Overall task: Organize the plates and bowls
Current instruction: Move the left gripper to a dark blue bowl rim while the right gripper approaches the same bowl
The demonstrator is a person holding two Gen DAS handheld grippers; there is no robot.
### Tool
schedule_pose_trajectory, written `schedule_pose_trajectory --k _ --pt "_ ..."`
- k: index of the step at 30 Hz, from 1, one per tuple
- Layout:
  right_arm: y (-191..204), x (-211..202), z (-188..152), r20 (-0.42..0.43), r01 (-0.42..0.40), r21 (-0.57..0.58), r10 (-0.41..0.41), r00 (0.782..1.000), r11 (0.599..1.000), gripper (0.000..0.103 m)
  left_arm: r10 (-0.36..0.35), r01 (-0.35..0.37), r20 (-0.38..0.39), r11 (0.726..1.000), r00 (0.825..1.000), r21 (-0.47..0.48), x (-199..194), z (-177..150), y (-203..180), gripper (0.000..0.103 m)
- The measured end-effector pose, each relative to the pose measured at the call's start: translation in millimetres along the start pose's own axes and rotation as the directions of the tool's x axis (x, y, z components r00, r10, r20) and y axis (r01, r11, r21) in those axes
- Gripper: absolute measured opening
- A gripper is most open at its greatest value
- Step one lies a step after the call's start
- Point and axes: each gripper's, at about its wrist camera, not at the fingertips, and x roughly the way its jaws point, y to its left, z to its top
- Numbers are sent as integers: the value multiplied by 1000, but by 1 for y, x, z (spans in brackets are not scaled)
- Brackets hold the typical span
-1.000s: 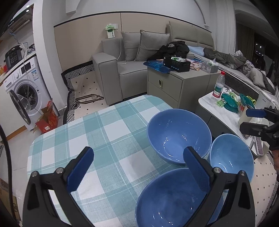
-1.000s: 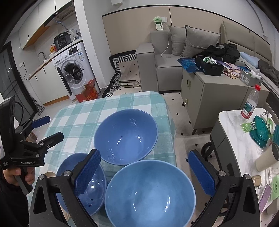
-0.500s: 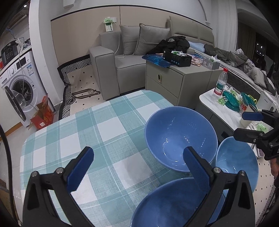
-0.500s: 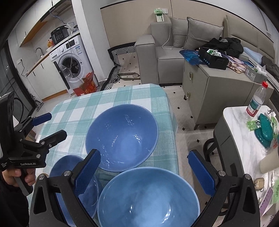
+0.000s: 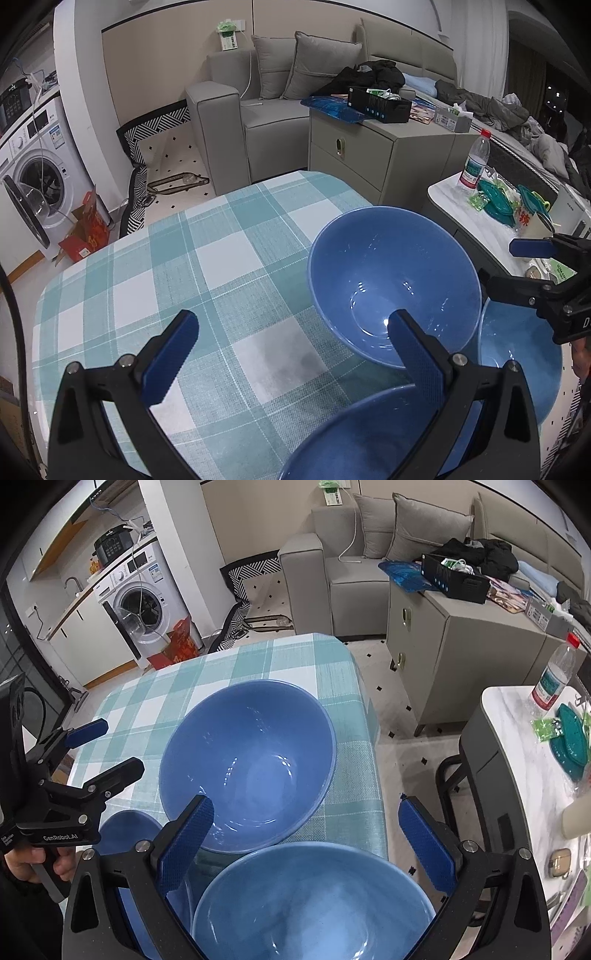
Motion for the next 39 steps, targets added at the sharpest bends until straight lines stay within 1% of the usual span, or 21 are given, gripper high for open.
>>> schedule_pose_trajectory --k 4,10,15,19,21,23,24,25,26,29,30,31,32,33,35,36,39 --pt "-4 9 1 -14 24 18 -24 1000 1000 102 -7 7 -16 1000 1000 -6 8 1 1 102" --pt "-9 23 2 -37 40 31 -39 999 999 102 -26 25 -39 1000 999 -14 16 2 -1 101" --pt "-9 30 3 -46 39 26 -38 998 999 102 -15 15 -42 1000 999 3 21 3 -4 101" --pt "-8 34 4 -48 30 21 -29 998 999 102 -15 15 -52 1000 999 9 25 5 -5 97" --pt "-8 36 5 -47 18 17 -17 999 1000 100 -13 14 -59 1000 998 13 28 6 -6 93" --pt "-7 38 5 -51 16 10 -15 999 1000 96 -23 24 -68 1000 997 9 32 6 -6 92" --pt "-7 40 6 -57 12 9 -11 998 1000 94 -29 30 -72 1000 997 7 34 7 -5 88" --pt "-7 41 6 -63 8 9 -8 998 1000 89 -33 33 -78 999 996 4 36 7 -6 84" --pt "-7 43 6 -69 4 9 -3 998 1000 83 -38 39 -83 999 996 1 37 7 -6 83" --pt "-8 48 6 -78 -1 11 2 997 1000 81 -52 52 -87 999 995 -3 39 6 -7 82" --pt "-8 50 6 -82 -3 13 4 997 1000 80 -55 55 -88 998 995 -2 40 6 -8 79" --pt "-8 51 6 -85 -3 12 4 996 1000 77 -57 58 -90 998 994 0 40 6 -9 71" --pt "-8 53 6 -88 -2 12 3 996 1000 72 -60 60 -96 998 994 0 41 6 -10 69" --pt "-8 55 7 -94 -5 13 6 996 1000 70 -63 63 -102 998 993 -2 43 5 -10 67" --pt "-6 58 7 -99 -2 7 2 995 1000 68 -67 67 -108 998 992 -2 45 5 -11 63" --pt "-6 59 8 -99 -2 5 2 995 1000 68 -69 69 -112 998 991 -3 46 4 -10 60" --pt "-6 60 8 -103 1 6 0 995 1000 66 -72 71 -113 997 991 -14 46 4 -8 57"
